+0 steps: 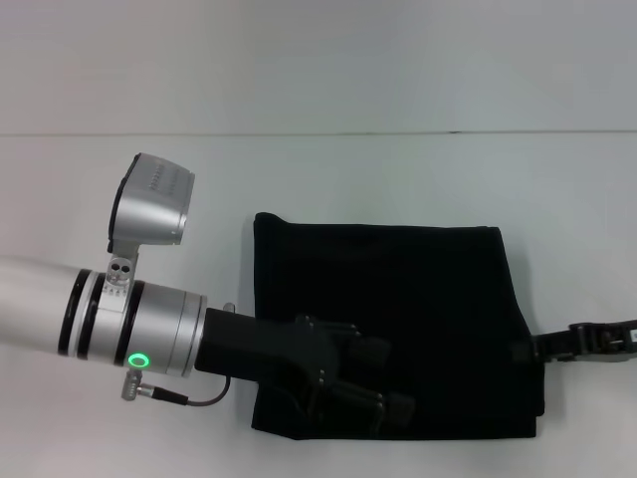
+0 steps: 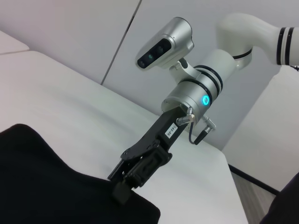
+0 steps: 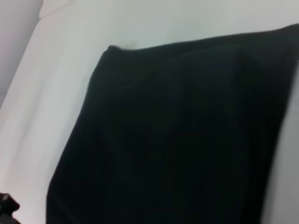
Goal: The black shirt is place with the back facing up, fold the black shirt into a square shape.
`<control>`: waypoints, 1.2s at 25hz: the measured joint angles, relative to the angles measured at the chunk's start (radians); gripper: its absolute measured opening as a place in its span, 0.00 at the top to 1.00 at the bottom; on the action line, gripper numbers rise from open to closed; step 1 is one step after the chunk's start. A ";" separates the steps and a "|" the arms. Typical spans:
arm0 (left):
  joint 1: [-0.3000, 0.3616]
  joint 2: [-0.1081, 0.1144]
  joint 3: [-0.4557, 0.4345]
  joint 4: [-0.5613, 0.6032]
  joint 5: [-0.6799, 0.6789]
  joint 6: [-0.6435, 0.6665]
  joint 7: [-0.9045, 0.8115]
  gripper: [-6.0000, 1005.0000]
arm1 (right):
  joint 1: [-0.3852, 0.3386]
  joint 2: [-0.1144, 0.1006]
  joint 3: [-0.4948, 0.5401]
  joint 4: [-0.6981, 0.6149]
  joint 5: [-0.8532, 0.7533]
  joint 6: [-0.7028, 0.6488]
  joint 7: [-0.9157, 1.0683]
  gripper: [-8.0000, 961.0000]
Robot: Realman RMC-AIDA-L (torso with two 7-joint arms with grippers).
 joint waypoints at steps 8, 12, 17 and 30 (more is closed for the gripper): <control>-0.005 0.002 -0.004 0.001 -0.004 -0.043 0.000 0.11 | -0.002 -0.041 0.105 -0.008 0.004 -0.008 -0.001 0.47; -0.006 0.006 -0.013 0.002 -0.017 -0.053 -0.012 0.11 | 0.007 -0.044 0.127 -0.032 0.012 -0.010 -0.012 0.31; 0.006 0.031 -0.104 0.014 -0.026 -0.072 -0.121 0.11 | 0.004 -0.044 0.134 -0.043 0.083 -0.018 -0.078 0.18; 0.031 0.068 -0.186 0.041 0.031 -0.283 -0.412 0.11 | -0.018 -0.024 0.122 -0.034 0.136 0.028 -0.183 0.03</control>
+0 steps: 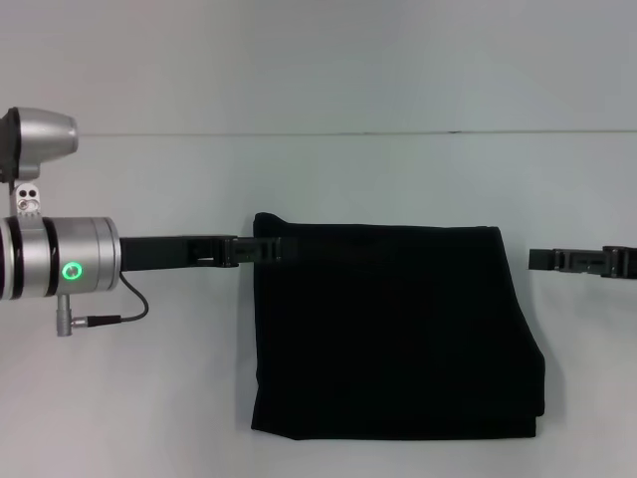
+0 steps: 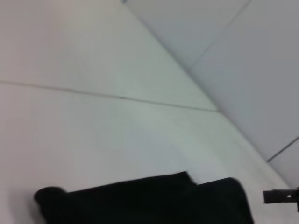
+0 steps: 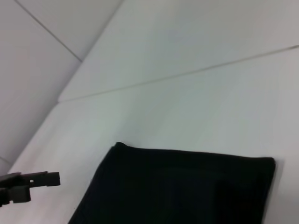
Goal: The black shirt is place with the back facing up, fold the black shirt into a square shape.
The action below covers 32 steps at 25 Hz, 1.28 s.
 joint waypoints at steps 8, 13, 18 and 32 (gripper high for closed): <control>-0.020 0.006 0.011 -0.006 0.090 -0.100 -0.079 0.11 | 0.008 0.020 -0.008 0.003 -0.007 0.036 0.003 0.03; -0.045 0.004 0.035 -0.021 0.131 -0.170 -0.152 0.11 | 0.010 0.021 -0.008 0.005 -0.004 0.037 0.004 0.03; -0.074 -0.003 0.077 -0.059 0.134 -0.254 -0.200 0.11 | 0.013 0.021 -0.006 0.005 -0.003 0.038 0.005 0.03; -0.122 -0.010 0.144 -0.114 0.134 -0.312 -0.214 0.11 | 0.037 0.018 -0.010 -0.006 -0.006 0.039 0.031 0.03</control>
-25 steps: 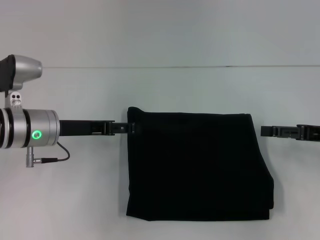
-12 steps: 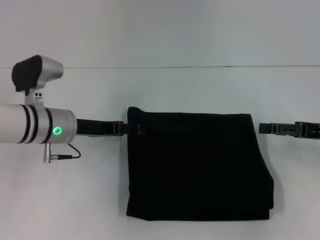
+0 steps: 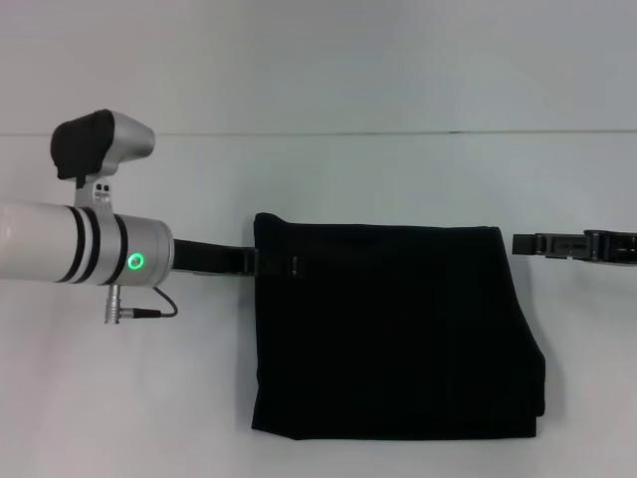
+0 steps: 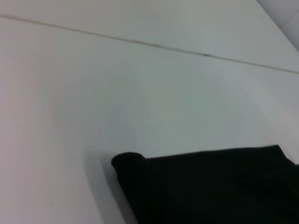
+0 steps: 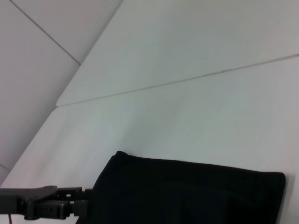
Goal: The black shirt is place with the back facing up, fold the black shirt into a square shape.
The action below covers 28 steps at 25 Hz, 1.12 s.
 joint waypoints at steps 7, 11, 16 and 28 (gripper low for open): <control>-0.012 -0.002 0.009 0.002 0.000 0.000 -0.001 0.12 | 0.001 0.000 -0.001 -0.001 0.000 0.001 0.001 0.03; -0.013 -0.002 0.012 0.005 -0.002 -0.002 -0.001 0.17 | -0.003 0.000 -0.001 -0.001 0.000 0.001 0.000 0.03; -0.013 0.000 0.011 0.006 -0.004 -0.003 -0.003 0.34 | -0.006 0.001 -0.001 0.001 0.000 0.001 -0.002 0.04; -0.025 0.000 0.012 0.003 -0.005 -0.017 -0.006 0.68 | -0.009 0.001 -0.026 0.007 -0.001 0.010 -0.008 0.04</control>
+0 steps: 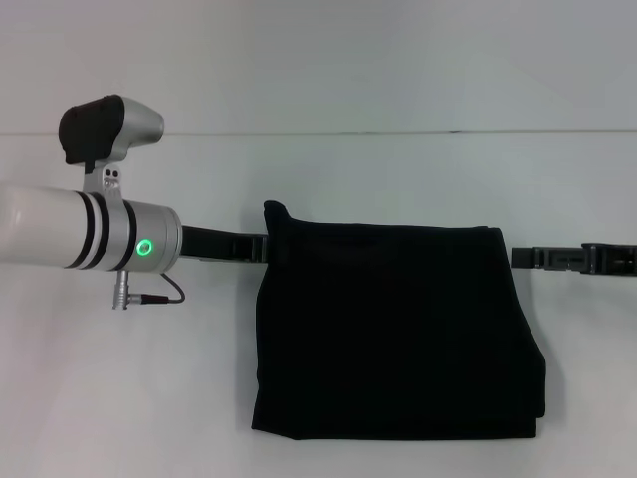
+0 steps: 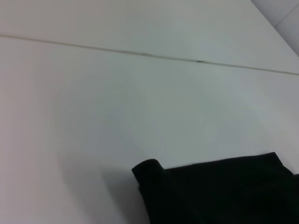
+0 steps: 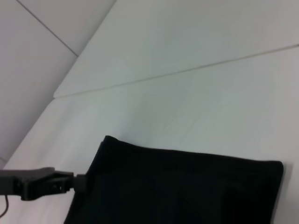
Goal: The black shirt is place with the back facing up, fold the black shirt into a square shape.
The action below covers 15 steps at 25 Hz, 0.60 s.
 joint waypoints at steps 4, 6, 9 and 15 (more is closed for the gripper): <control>-0.002 -0.001 -0.001 0.000 -0.001 -0.007 0.000 0.83 | 0.000 0.001 -0.041 0.010 -0.003 0.010 0.007 0.04; -0.003 -0.001 -0.003 -0.001 -0.002 -0.007 0.000 0.91 | 0.006 0.001 -0.057 0.020 -0.013 0.020 0.016 0.04; -0.004 -0.001 -0.004 -0.001 -0.002 -0.008 -0.001 0.96 | 0.014 0.002 -0.066 0.030 -0.036 0.035 0.030 0.04; -0.010 -0.002 -0.006 -0.001 -0.003 -0.018 -0.002 0.97 | 0.016 0.002 -0.059 0.035 -0.037 0.036 0.030 0.04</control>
